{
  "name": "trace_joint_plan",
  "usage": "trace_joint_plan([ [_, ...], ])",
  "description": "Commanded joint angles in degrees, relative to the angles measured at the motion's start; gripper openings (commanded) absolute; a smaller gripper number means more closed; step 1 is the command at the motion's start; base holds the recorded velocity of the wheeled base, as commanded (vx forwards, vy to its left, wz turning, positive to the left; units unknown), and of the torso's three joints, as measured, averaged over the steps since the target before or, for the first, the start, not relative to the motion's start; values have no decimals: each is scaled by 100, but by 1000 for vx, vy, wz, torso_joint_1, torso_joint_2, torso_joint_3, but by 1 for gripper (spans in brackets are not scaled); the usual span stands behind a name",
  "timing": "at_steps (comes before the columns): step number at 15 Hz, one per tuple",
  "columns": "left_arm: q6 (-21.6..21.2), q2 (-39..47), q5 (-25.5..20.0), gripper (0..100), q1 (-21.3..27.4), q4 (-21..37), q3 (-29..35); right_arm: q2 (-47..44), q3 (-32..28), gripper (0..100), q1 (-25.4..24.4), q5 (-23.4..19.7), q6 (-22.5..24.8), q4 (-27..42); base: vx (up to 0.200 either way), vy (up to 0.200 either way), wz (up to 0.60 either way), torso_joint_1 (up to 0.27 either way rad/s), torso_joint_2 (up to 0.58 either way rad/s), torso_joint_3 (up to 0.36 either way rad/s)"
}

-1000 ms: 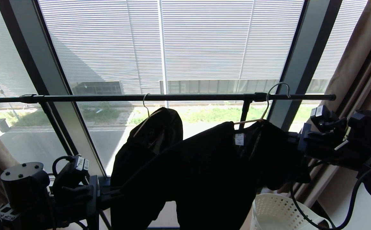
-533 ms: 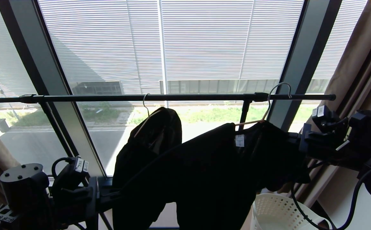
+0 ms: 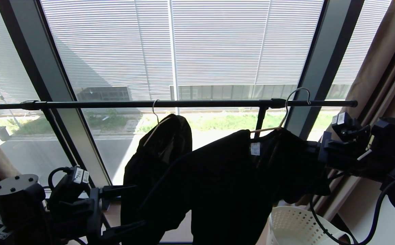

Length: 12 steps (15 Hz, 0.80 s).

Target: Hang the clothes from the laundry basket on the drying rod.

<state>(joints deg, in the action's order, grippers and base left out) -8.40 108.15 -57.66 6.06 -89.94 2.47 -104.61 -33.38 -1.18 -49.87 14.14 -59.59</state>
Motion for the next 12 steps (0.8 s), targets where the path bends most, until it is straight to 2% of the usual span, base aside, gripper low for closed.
trace_joint_plan([
  [1, 49, -374, 9, 100, -8, -6, -37, 2, 33, 0, -75, 21, 19, 17, 0, 0, 0, 0, 0, 0],
  [3, 594, -805, 36, 100, 18, -6, 7, -33, 86, 0, -365, 136, 19, 26, 0, 0, 0, 0, 0, 0],
  [4, 1218, -1121, 44, 100, 132, -6, 87, -33, 156, 0, -409, 162, 19, 35, 0, 0, 0, 0, 0, 0],
  [5, 1490, -1323, 62, 100, 229, -6, 148, -33, 174, 0, -497, 171, 27, 35, 0, 0, 0, 0, 0, 0],
  [7, 1561, -1719, 71, 100, 238, -6, 324, -42, 244, 0, -699, 215, 36, 44, 0, 0, 0, 0, 0, 0],
  [8, 1561, -1921, 71, 100, 238, 381, 456, -33, 262, 0, -752, 294, 45, 35, 0, 0, 0, 0, 0, 0],
  [10, 1561, -2730, 132, 100, 255, 2139, 1001, -42, 262, 0, -849, 434, 54, 44, 0, 0, 0, 0, 0, 0],
  [12, 1543, -3389, 414, 100, 352, 3791, 1572, -51, 306, 0, -989, 566, 62, 44, 0, 0, 0, 0, 0, 0],
])
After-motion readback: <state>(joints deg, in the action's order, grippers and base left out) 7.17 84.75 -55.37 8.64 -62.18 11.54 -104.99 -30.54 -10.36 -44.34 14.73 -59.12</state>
